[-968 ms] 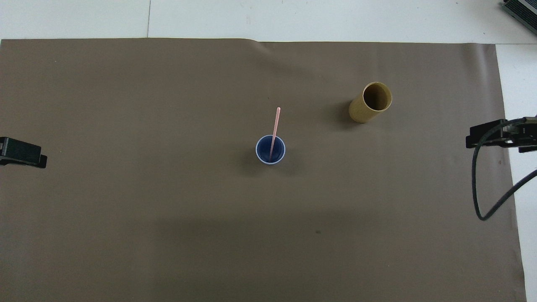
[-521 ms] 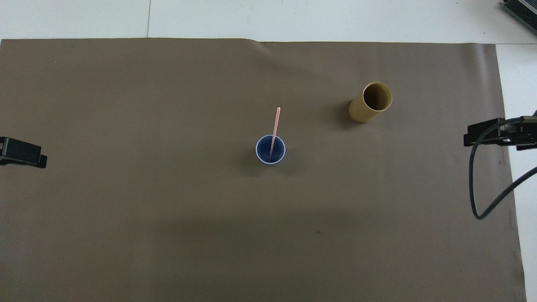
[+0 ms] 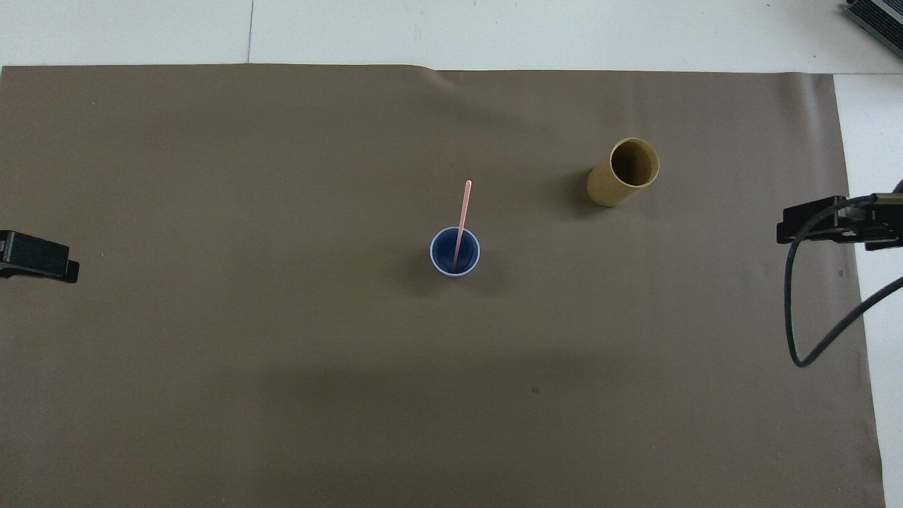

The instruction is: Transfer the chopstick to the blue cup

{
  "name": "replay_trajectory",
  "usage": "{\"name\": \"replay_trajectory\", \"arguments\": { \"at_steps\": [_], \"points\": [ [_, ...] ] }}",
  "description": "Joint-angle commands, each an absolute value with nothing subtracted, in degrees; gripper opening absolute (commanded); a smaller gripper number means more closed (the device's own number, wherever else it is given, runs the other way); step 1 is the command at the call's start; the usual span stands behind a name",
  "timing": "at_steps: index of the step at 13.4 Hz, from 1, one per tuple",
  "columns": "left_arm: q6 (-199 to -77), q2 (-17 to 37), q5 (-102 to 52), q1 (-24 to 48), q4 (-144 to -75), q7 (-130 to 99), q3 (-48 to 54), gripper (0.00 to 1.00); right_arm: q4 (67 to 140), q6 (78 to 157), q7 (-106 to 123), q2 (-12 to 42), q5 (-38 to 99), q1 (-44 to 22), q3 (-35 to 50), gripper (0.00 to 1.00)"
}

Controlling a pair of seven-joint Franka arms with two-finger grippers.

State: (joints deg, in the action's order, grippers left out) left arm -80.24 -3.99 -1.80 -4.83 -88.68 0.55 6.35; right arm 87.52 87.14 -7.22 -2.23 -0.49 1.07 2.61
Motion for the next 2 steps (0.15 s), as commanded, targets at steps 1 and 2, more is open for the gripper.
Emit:
{"name": "replay_trajectory", "arguments": {
  "at_steps": [1,2],
  "points": [
    [-80.1,-5.3,-1.2,-5.4,-89.7,0.2,6.8,1.0,88.9,88.2,-8.2,-3.3,0.9,1.3,2.9,1.0],
    [-80.1,-5.3,-1.2,-5.4,-89.7,0.2,6.8,1.0,89.0,88.3,-8.3,-3.2,0.9,1.3,2.9,1.0]
  ]
}}
